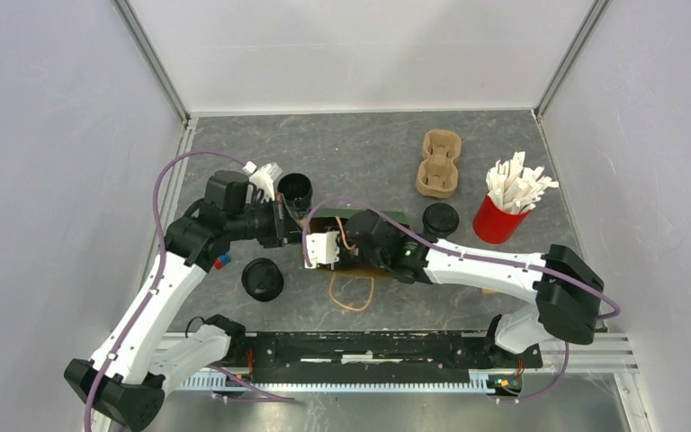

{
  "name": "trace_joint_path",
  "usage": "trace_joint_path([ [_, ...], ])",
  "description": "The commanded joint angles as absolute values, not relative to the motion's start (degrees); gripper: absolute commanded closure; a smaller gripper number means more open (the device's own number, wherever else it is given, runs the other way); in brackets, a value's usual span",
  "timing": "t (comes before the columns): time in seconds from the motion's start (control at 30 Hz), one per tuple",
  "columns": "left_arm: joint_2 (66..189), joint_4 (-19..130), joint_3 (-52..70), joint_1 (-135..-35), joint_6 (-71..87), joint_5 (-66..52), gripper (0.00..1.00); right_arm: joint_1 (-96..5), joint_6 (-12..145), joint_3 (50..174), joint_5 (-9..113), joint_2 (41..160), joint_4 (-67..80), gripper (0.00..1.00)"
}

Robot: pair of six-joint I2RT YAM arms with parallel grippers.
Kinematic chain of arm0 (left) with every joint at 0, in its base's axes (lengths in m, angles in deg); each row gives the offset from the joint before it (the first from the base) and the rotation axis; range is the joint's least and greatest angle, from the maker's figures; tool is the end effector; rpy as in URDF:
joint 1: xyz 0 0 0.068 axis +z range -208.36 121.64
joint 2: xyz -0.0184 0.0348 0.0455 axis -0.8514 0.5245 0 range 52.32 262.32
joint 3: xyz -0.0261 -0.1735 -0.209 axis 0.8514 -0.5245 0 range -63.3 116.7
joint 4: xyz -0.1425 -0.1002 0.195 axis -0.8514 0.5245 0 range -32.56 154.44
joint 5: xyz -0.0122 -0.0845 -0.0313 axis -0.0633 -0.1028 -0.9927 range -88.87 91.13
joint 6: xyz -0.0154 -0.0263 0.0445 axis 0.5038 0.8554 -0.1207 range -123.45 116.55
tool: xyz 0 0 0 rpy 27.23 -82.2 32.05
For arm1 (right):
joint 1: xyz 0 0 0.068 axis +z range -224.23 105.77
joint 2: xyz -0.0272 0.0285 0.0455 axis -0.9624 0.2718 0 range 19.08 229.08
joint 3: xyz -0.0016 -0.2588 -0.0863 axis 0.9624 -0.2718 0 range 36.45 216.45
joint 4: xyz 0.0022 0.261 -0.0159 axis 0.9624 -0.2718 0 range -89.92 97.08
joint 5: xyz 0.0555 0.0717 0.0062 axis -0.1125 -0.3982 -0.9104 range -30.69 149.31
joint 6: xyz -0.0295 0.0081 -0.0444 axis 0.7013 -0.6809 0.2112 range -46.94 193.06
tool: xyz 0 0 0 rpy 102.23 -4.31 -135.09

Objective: Pack the takeout coffee

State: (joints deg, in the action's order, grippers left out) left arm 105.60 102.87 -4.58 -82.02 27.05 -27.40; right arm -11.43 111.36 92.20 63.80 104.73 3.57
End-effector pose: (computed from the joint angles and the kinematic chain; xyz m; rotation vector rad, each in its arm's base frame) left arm 0.1590 -0.0882 0.3405 0.1394 2.3878 -1.0419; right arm 0.1550 0.2955 0.2463 -1.6357 1.4050 0.1637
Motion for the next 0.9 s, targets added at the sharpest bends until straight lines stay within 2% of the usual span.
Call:
trace_joint_path([
  [0.0,106.19,105.51,-0.83,-82.28,25.01,-24.9,0.98,-11.76,107.87,96.52,59.49,100.42,-2.55,0.49],
  [0.17,106.07,105.44,-0.81,-82.27,24.72,-24.63,0.98,-11.76,105.75,99.01,57.18,99.17,-6.44,0.45],
  [0.4,105.51,106.13,-0.65,-82.32,23.99,-24.35,0.98,-11.79,103.25,102.67,52.56,97.37,-9.04,0.48],
  [0.63,105.78,106.2,-0.37,-82.28,23.41,-24.34,0.98,-11.83,98.68,109.14,44.93,96.43,-12.55,0.4],
  [0.87,106.41,106.26,0.52,-82.27,22.9,-23.8,0.98,-12.09,96.14,113.24,45.86,95.41,-14.79,0.34],
])
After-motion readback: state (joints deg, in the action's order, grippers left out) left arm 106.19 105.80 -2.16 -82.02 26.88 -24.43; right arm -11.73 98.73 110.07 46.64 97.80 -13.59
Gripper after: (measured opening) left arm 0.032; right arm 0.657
